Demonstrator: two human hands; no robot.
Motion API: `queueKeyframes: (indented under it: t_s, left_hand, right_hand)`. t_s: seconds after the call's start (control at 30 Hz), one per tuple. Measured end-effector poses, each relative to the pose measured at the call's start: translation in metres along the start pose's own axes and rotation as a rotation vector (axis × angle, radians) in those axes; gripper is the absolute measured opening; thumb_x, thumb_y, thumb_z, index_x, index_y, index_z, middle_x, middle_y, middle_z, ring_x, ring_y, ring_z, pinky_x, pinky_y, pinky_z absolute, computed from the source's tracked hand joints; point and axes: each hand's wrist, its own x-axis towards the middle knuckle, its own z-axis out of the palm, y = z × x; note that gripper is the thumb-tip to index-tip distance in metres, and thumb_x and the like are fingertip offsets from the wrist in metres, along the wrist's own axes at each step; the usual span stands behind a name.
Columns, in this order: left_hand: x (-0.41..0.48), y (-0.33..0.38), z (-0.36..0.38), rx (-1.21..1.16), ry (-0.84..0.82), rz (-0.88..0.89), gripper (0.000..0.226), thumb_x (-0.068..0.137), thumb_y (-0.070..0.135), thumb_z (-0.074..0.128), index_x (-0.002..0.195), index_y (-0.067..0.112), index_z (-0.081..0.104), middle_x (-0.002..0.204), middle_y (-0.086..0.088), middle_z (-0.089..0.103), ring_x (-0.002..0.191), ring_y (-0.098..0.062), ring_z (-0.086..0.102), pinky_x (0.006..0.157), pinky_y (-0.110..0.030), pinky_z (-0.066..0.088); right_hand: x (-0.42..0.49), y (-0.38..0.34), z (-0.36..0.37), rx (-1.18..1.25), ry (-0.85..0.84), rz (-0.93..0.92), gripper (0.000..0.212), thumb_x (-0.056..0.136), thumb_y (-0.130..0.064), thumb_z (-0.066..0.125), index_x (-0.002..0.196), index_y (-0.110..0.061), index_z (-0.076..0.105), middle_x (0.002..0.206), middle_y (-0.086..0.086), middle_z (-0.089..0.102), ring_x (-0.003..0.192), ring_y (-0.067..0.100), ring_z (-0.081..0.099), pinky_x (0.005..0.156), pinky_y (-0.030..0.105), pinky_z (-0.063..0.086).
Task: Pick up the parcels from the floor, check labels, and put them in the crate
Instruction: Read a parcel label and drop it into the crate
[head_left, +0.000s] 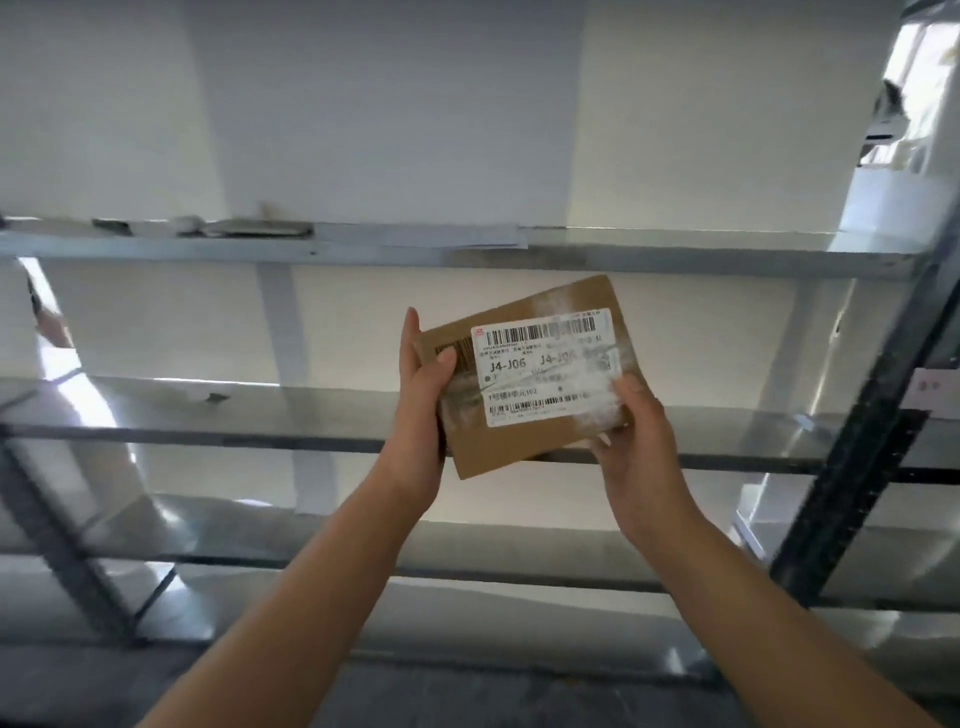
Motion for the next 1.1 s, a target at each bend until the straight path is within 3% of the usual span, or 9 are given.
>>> queueKeyframes:
  t_s: [0.1,0.27,0.37,0.63,0.73,0.8,0.9,1.0,1.1]
  left_hand:
    - [-0.004,0.034,-0.055,-0.017,0.070,0.039,0.077,0.076,0.035,0.056,0.144,0.045,0.020,0.117,0.000,0.064,0.091,-0.015,0.071,0.084,-0.042,0.054]
    - [-0.020,0.079,-0.145,0.053,0.153,0.116,0.073,0.080,0.034,0.053,0.146,0.038,0.021,0.091,0.005,0.073,0.082,-0.013,0.072,0.064,-0.029,0.058]
    - [-0.032,0.094,-0.198,0.089,0.191,0.133,0.069,0.085,0.031,0.055,0.146,0.038,0.023,0.095,0.003,0.073,0.085,-0.016,0.072,0.066,-0.030,0.058]
    - [-0.080,0.123,-0.327,0.177,0.450,0.115,0.070,0.082,0.045,0.046,0.148,0.028,0.027,0.109,-0.005,0.072,0.095,-0.022,0.071,0.069,-0.034,0.058]
    - [-0.102,0.133,-0.367,0.298,0.555,0.123,0.071,0.085,0.060,0.040,0.146,0.024,0.032,0.131,-0.009,0.060,0.115,-0.025,0.062,0.090,-0.042,0.053]
    - [-0.115,0.141,-0.392,0.380,0.617,0.127,0.075,0.086,0.069,0.036,0.147,0.025,0.031,0.144,-0.007,0.048,0.131,-0.024,0.047,0.111,-0.050,0.034]
    - [-0.129,0.152,-0.430,0.458,0.699,0.140,0.064,0.090,0.059,0.032,0.145,0.025,0.034,0.137,0.005,0.056,0.127,-0.011,0.050,0.111,-0.037,0.033]
    - [-0.132,0.174,-0.460,0.542,0.785,0.175,0.050,0.095,0.053,0.029,0.131,0.024,0.048,0.107,0.016,0.070,0.105,0.000,0.063,0.088,-0.016,0.047]
    - [-0.131,0.203,-0.495,0.572,0.911,0.210,0.051,0.098,0.043,0.024,0.137,0.017,0.043,0.099,0.021,0.071,0.098,0.006,0.063,0.077,-0.005,0.046]
  right_hand:
    - [0.003,0.024,0.051,-0.012,-0.110,0.029,0.040,0.096,-0.039,0.037,0.128,-0.020,0.053,0.126,0.002,0.062,0.122,0.018,0.054,0.113,0.046,0.031]
    - [0.003,0.064,0.138,0.030,-0.344,0.070,0.060,0.086,-0.046,0.043,0.137,-0.015,0.044,0.133,0.007,0.058,0.122,0.024,0.055,0.098,0.038,0.047]
    - [-0.007,0.090,0.188,0.113,-0.426,0.140,0.061,0.084,-0.043,0.042,0.137,-0.014,0.045,0.131,0.007,0.059,0.119,0.022,0.058,0.084,0.027,0.053]
    - [-0.034,0.163,0.302,0.121,-0.585,0.295,0.053,0.089,-0.041,0.044,0.135,-0.015,0.048,0.128,0.009,0.061,0.116,0.022,0.060,0.085,0.029,0.055]
    - [-0.042,0.194,0.345,0.134,-0.590,0.402,0.045,0.094,-0.037,0.038,0.131,-0.018,0.052,0.124,0.006,0.064,0.115,0.020,0.060,0.087,0.030,0.052]
    - [-0.047,0.213,0.375,0.166,-0.604,0.474,0.038,0.096,-0.035,0.035,0.123,-0.019,0.057,0.116,0.004,0.068,0.109,0.018,0.063,0.088,0.034,0.049]
    - [-0.050,0.237,0.423,0.181,-0.699,0.514,0.038,0.097,-0.035,0.033,0.122,-0.019,0.057,0.115,0.005,0.068,0.108,0.019,0.063,0.087,0.036,0.049]
    - [-0.047,0.259,0.475,0.196,-0.834,0.526,0.041,0.096,-0.035,0.032,0.126,-0.017,0.054,0.119,0.007,0.066,0.112,0.022,0.061,0.093,0.039,0.049]
    - [-0.041,0.283,0.530,0.187,-0.954,0.549,0.036,0.098,-0.035,0.030,0.119,-0.023,0.056,0.111,-0.001,0.069,0.105,0.014,0.063,0.089,0.031,0.048]
